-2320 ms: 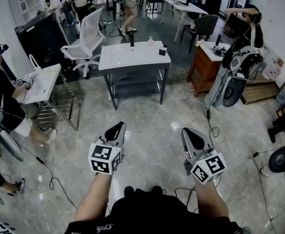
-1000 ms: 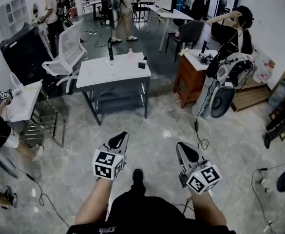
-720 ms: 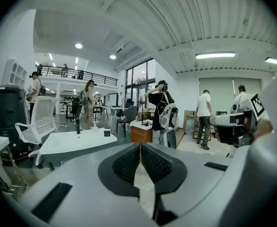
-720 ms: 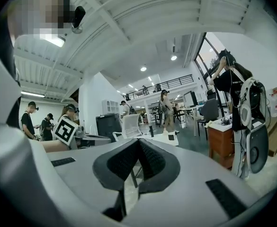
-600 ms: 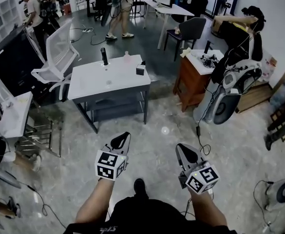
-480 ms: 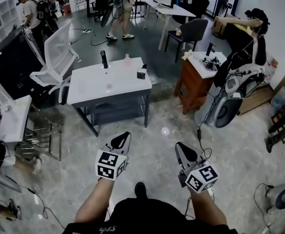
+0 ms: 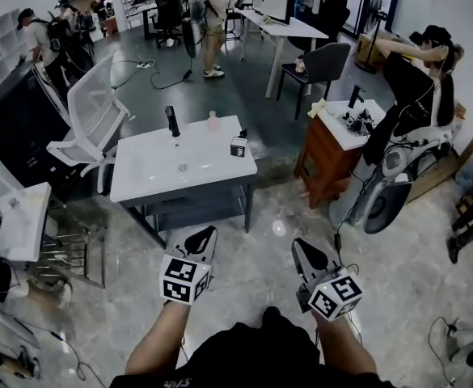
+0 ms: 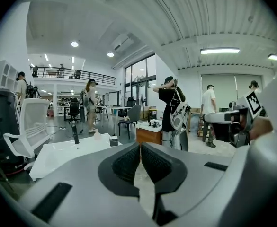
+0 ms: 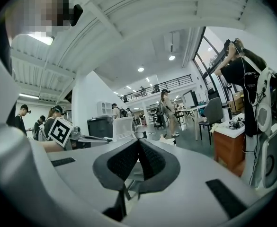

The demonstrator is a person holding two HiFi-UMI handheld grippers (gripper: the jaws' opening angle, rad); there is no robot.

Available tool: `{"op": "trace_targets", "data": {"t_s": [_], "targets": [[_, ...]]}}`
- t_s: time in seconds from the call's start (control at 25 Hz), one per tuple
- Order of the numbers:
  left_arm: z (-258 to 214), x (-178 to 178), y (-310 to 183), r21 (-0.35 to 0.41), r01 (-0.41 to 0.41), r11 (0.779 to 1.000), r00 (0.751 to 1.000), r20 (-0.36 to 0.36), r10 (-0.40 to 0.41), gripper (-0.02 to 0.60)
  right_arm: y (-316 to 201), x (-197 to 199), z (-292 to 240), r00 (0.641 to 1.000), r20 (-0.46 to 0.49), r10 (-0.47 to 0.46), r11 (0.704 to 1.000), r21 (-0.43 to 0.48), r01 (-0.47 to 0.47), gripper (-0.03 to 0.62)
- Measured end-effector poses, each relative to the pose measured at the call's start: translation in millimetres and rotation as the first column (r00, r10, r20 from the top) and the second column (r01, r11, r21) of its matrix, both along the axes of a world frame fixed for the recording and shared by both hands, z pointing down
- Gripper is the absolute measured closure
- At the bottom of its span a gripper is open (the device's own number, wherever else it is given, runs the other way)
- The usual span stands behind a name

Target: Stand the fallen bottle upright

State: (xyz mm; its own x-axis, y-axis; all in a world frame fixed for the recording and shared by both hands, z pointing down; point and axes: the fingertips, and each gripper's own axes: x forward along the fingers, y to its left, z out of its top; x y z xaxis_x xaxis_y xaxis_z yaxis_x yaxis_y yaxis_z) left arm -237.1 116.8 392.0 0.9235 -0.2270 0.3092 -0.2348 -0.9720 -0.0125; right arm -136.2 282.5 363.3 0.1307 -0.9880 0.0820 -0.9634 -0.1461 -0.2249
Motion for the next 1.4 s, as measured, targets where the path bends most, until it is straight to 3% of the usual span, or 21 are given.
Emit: {"op": "trace_targets", "data": {"t_s": [0.32, 0.68, 0.96, 1.16, 1.4], "targets": [[26, 74, -60, -0.02, 0.05, 0.999, 0.998, 0.04, -0.049, 0.557, -68, 80, 26, 0.998, 0.05, -0.047, 0.999, -0.016, 0.048, 0.58], [59, 219, -141, -0.07, 0.128, 0.989, 0.987, 0.11, -0.12, 0.557, -169, 237, 47, 0.988, 0.041, -0.151, 0.988, -0.034, 0.153, 0.58], [77, 319, -187, -0.095, 0.168, 0.981, 0.973, 0.174, -0.15, 0.556, -225, 348, 64, 0.979, 0.107, -0.175, 0.981, -0.06, 0.182, 0.58], [83, 361, -210, -0.079, 0.194, 0.978, 0.969, 0.174, -0.178, 0.555, -251, 382, 75, 0.97, 0.103, -0.219, 0.97, -0.084, 0.228, 0.58], [86, 371, -239, -0.075, 0.207, 0.975, 0.968, 0.16, -0.193, 0.555, -289, 384, 75, 0.962, 0.084, -0.26, 0.958, -0.102, 0.268, 0.58]]}}
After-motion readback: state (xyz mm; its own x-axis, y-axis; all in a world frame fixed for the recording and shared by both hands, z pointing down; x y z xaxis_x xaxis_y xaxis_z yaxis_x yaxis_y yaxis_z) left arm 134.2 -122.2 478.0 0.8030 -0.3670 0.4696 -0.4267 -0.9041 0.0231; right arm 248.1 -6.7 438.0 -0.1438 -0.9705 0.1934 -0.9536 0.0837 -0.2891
